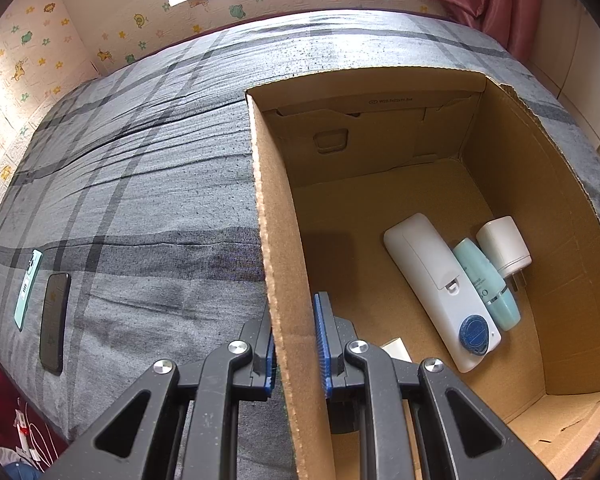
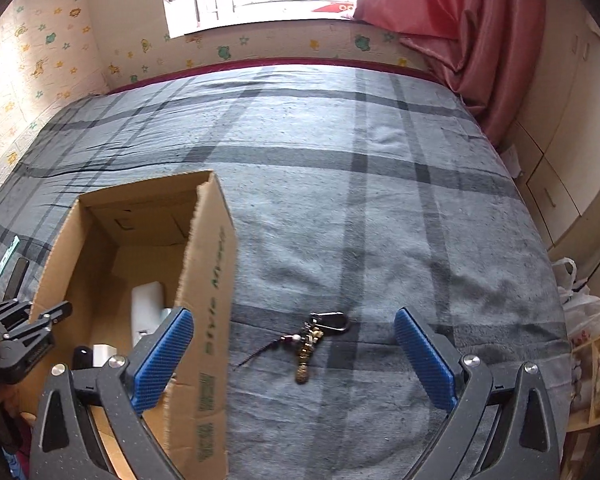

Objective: Organize rigid objects
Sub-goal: 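Move the right gripper back out to the brass keychain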

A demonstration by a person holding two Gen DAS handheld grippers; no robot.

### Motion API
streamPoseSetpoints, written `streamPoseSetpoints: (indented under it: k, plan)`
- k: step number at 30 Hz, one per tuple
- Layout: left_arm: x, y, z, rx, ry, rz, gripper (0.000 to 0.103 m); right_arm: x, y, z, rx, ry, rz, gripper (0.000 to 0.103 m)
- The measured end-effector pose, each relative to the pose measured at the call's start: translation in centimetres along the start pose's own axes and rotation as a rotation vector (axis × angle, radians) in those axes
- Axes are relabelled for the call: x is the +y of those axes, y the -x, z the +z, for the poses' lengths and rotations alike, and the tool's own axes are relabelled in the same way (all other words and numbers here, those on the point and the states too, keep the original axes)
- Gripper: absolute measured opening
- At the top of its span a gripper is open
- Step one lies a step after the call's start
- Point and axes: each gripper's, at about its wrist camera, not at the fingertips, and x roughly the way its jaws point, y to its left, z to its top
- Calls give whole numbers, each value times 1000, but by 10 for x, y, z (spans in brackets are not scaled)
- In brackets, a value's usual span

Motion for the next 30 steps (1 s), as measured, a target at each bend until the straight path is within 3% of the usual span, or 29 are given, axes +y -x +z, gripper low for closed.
streamPoseSetpoints:
  k: [14,30]
  plan:
    - [-2,0,0,-4,-4,4,18,-29,-45,-48,36,-62,-13,102]
    - [-2,2,-2,-11,-4,4,18,-23,-102,-51,129,-48,-6,102]
